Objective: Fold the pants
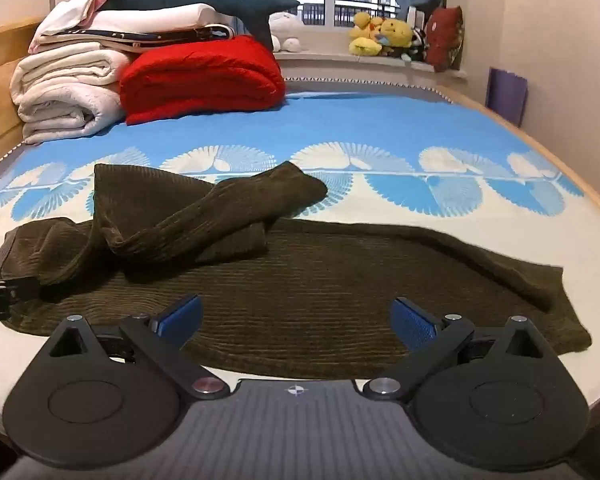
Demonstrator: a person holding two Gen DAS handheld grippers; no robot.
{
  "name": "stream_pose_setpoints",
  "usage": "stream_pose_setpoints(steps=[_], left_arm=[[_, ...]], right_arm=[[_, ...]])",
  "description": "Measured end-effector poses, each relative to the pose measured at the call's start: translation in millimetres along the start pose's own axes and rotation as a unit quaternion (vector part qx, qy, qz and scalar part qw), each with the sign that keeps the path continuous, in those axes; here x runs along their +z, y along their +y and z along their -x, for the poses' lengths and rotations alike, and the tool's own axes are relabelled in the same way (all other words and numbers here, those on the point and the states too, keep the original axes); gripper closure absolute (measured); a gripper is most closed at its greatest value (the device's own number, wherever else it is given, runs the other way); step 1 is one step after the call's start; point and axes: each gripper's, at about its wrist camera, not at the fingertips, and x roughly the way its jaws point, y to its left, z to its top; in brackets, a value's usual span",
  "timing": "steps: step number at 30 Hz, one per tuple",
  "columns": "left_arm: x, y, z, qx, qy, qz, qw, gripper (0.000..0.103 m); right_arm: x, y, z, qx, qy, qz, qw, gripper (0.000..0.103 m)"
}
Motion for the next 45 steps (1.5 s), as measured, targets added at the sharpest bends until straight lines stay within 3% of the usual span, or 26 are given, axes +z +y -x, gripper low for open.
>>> stream_pose_setpoints(steps=[9,20,45], left_arm=[[-1,-4,-16,0.004,0.005,0.001,1.0,0.001],[0,-1,-18,0.002,-0.007,0.009,0.9999,0.001],[-1,-8,-11,-0.012,-0.025,-0.011,0.9995,0.001]], right_arm=[[2,-7,-5,0.037,0.013,-0.015,0.999,0.003],[7,-2,-2,0.02,-0.02,0.002,1.0,0.003],[5,4,-6,0.012,-0.015,0.017,1.0,0.003]])
